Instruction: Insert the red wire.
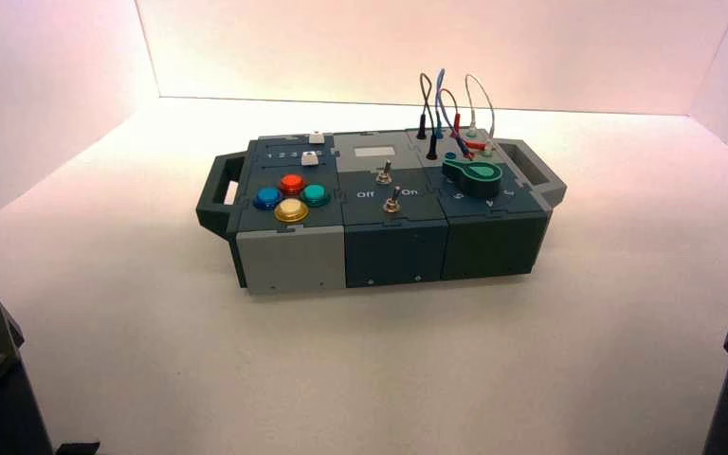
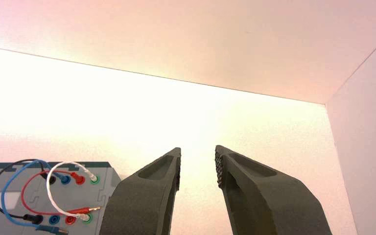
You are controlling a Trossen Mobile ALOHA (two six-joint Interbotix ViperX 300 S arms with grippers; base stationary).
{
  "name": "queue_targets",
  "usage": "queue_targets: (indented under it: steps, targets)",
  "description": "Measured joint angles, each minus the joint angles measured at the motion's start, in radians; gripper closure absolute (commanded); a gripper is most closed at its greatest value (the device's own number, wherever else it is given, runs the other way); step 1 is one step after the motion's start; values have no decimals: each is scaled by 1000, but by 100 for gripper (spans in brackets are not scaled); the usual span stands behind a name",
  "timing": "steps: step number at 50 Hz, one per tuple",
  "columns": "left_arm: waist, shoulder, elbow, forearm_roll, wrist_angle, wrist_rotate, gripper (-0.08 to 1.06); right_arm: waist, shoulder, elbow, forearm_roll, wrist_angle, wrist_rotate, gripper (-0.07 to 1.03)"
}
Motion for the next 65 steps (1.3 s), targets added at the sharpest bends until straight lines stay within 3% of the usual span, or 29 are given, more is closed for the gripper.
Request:
queue_targets:
  steps: [25, 38, 43, 55, 65]
  targets:
    - [0, -2, 0, 0, 3, 0, 101, 0, 0, 0, 2, 6, 0, 57]
    - [0, -2, -11, 0, 83, 2, 101, 9, -2, -51, 6, 152, 3, 57]
    - [0, -3, -20, 0, 110, 3, 101, 37, 2, -69, 6, 190, 2, 57]
    - [0, 8, -51, 2, 222, 37, 101, 193, 52, -92, 2, 264, -5, 57]
    - [-2, 37, -84, 3, 314, 60, 101, 235, 97, -126, -2, 337, -9, 57]
